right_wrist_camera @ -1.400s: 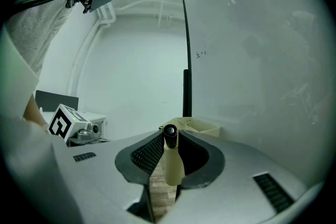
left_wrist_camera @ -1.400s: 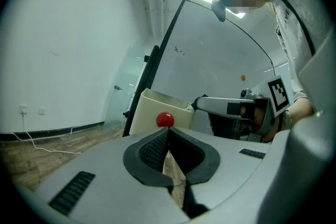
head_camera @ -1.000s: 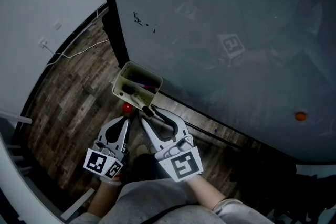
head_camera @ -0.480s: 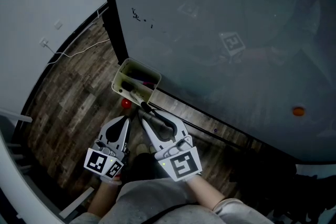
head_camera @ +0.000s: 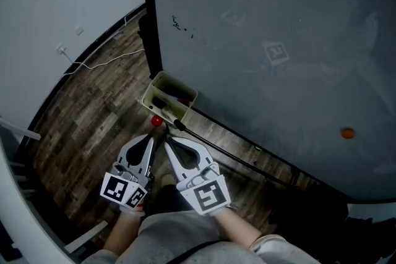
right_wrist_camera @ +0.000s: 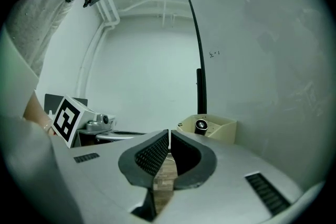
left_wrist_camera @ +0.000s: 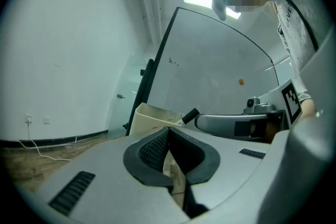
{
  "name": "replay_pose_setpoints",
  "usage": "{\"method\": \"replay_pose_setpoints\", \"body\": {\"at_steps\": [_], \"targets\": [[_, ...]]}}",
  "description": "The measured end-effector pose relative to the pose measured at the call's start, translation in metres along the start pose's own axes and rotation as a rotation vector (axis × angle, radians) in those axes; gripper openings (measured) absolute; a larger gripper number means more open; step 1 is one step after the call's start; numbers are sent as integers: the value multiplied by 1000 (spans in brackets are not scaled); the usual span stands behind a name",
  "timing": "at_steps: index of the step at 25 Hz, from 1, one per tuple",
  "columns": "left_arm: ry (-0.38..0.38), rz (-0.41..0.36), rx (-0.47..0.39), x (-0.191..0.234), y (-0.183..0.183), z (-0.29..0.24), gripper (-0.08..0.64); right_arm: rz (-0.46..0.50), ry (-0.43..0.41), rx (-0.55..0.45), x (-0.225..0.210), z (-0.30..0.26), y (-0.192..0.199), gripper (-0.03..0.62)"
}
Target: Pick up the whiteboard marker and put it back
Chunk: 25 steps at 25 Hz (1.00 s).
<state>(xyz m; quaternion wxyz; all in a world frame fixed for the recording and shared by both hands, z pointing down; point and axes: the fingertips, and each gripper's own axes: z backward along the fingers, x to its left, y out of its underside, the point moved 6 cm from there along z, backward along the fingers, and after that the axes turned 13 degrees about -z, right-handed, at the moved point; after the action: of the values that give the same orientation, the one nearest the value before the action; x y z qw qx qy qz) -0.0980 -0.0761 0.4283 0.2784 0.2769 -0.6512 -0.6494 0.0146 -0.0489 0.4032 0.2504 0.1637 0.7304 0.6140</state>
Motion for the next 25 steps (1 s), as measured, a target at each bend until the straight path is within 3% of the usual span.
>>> {"method": "replay_pose_setpoints", "body": {"at_steps": [25], "targets": [[-197, -18, -24, 46, -13, 55, 15, 38, -166, -24, 46, -54, -11, 18]]}}
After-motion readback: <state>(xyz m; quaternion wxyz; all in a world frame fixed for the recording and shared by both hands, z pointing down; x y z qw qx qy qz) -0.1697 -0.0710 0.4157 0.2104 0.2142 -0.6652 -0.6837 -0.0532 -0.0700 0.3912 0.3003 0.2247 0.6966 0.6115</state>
